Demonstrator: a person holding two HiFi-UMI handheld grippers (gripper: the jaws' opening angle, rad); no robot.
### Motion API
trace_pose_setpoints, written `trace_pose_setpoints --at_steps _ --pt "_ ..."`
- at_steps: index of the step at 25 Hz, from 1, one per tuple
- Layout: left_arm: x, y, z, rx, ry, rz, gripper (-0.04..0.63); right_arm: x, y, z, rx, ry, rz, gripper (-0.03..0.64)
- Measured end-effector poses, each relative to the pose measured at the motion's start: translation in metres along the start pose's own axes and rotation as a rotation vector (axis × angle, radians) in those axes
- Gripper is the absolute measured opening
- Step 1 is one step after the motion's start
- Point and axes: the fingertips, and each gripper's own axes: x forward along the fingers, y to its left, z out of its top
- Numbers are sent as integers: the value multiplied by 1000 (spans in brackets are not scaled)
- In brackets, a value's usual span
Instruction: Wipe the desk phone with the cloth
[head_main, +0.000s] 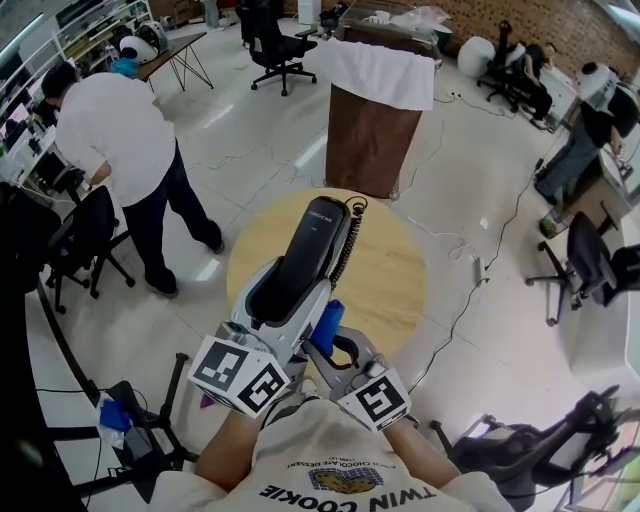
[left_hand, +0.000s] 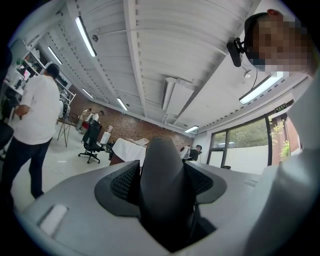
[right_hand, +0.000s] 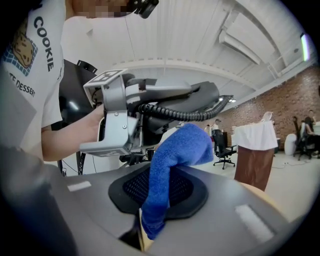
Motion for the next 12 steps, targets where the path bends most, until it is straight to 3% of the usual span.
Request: trace_pose_setpoints --at_steps 4,7,12 --pt "1 6 1 9 0 16 270 -30 -30 20 63 -55 -105 60" --pt "0 15 2 7 0 32 270 -48 -44 57 46 -136 -152 60" --pt "2 16 -2 15 12 33 270 -61 -39 112 9 -243 -146 60"
